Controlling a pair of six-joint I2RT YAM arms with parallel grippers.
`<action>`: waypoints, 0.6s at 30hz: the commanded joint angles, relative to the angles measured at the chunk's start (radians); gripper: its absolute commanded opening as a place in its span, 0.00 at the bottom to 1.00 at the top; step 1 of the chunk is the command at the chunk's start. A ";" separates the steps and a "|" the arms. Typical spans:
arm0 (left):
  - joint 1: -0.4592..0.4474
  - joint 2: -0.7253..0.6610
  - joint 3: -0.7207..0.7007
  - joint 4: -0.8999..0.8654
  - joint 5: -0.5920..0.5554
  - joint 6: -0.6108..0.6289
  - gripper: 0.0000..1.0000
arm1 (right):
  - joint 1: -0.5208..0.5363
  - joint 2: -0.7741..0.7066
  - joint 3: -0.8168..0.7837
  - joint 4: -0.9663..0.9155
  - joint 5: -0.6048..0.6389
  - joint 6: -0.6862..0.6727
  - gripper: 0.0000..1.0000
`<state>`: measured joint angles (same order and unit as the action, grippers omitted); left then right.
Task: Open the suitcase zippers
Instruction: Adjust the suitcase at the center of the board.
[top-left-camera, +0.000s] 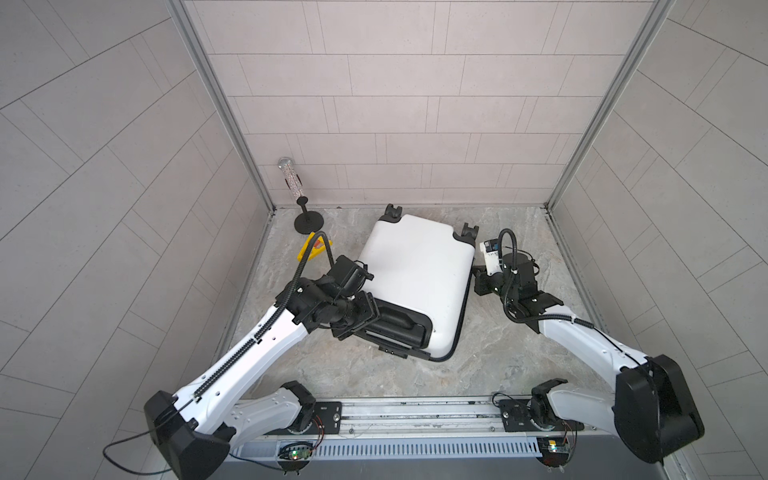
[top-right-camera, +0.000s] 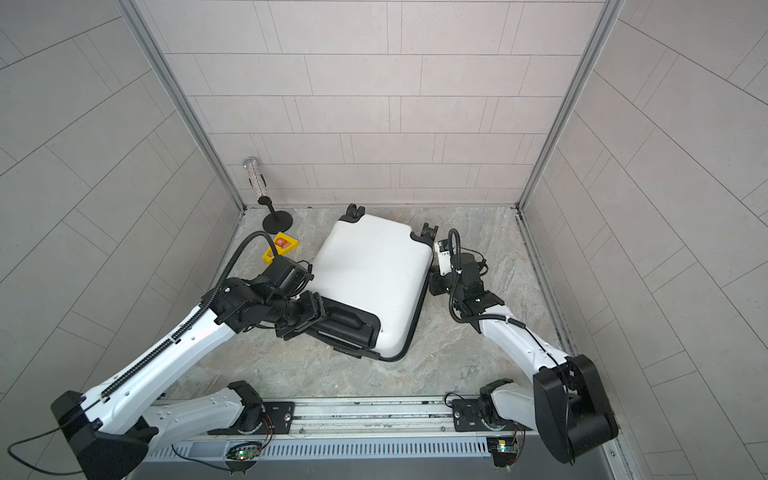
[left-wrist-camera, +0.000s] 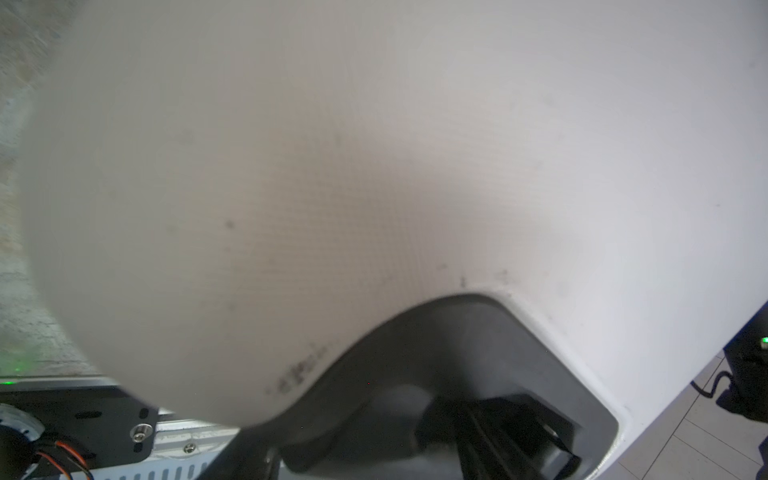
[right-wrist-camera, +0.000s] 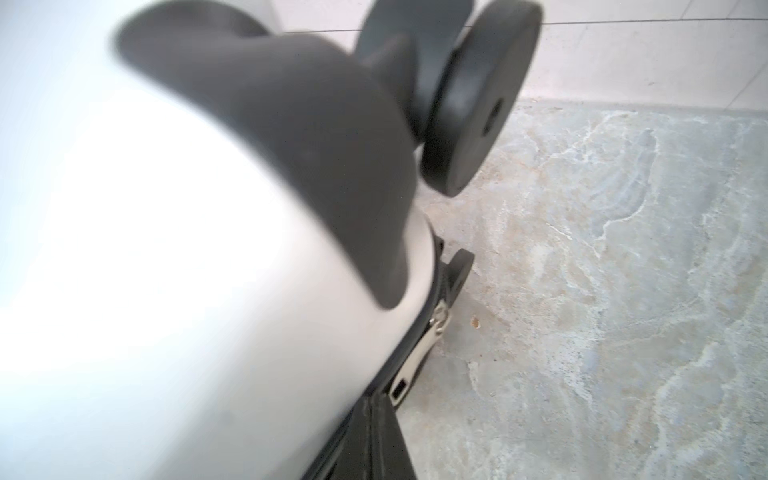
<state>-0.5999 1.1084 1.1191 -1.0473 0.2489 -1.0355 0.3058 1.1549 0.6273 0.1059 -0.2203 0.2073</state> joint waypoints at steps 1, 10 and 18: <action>0.103 0.056 0.025 0.089 -0.105 0.141 0.70 | 0.041 -0.070 -0.051 -0.037 -0.009 0.018 0.00; 0.204 0.200 0.151 0.093 0.026 0.243 0.69 | 0.110 -0.167 -0.134 -0.072 0.074 0.066 0.00; 0.090 0.167 0.090 0.156 0.063 0.123 0.69 | 0.105 -0.139 -0.104 -0.081 0.062 0.048 0.00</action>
<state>-0.4805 1.2942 1.2243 -0.9604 0.2779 -0.8715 0.4122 1.0161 0.4992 0.0399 -0.1707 0.2558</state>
